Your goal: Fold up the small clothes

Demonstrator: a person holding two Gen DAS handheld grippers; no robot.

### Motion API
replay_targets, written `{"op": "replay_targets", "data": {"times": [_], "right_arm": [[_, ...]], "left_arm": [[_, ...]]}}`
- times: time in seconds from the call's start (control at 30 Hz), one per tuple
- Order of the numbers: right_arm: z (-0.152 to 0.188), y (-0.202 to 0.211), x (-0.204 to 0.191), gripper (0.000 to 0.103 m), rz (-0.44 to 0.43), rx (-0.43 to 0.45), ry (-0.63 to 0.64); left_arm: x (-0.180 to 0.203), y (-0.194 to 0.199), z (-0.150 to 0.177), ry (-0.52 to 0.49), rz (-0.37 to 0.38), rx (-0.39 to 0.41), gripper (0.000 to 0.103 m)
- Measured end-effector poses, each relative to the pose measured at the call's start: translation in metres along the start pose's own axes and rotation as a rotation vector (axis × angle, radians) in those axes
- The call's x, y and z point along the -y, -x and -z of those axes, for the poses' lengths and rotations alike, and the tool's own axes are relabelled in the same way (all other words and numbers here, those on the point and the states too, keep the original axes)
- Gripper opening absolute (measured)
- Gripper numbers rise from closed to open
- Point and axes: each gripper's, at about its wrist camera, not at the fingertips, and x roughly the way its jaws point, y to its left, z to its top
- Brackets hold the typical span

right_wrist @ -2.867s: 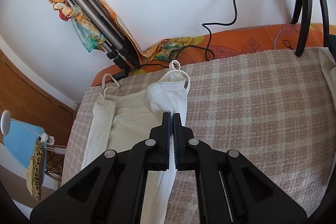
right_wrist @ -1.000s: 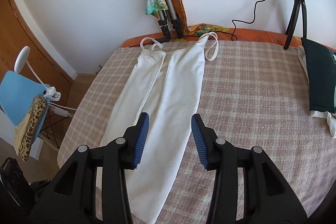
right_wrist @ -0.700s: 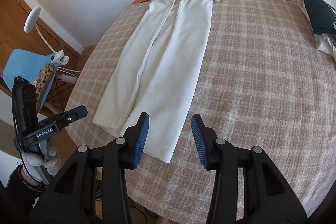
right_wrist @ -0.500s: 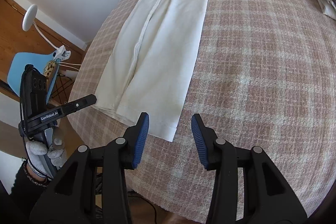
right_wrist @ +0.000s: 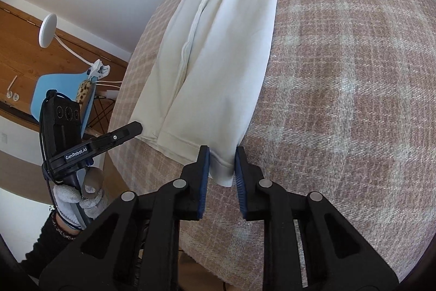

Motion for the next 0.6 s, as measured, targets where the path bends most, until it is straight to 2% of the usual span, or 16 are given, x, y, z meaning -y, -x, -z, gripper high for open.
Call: {"op": "replay_targets", "data": {"times": [0.1, 0.2, 0.33, 0.43, 0.5, 0.53, 0.57, 0.6], "right_arm": [[0.001, 0.001, 0.002, 0.009, -0.007, -0.003, -0.002], [0.002, 0.002, 0.004, 0.008, -0.017, -0.006, -0.009], [0.003, 0.006, 0.008, 0.008, -0.025, -0.007, -0.011], [0.003, 0.008, 0.011, 0.008, -0.031, -0.009, -0.014], [0.002, 0.010, 0.013, 0.008, -0.035, -0.010, -0.016], [0.002, 0.010, 0.012, 0.008, -0.036, -0.010, -0.017], [0.002, 0.010, 0.012, 0.008, -0.039, -0.011, -0.019], [0.002, 0.010, 0.012, 0.008, -0.042, -0.011, -0.021]], "left_arm": [[0.002, 0.003, 0.001, -0.023, 0.007, 0.011, 0.009], [0.007, 0.005, 0.002, -0.038, -0.022, -0.007, 0.011], [-0.001, 0.005, 0.000, 0.032, 0.002, -0.018, 0.031], [-0.009, 0.001, -0.003, 0.078, 0.048, -0.013, 0.031], [-0.008, 0.000, -0.004, 0.071, 0.047, -0.003, 0.028], [-0.008, -0.001, -0.005, 0.063, 0.039, 0.001, 0.021], [-0.007, -0.002, -0.006, 0.058, 0.041, 0.001, 0.007], [-0.007, -0.003, -0.007, 0.059, 0.042, -0.004, 0.005]]}}
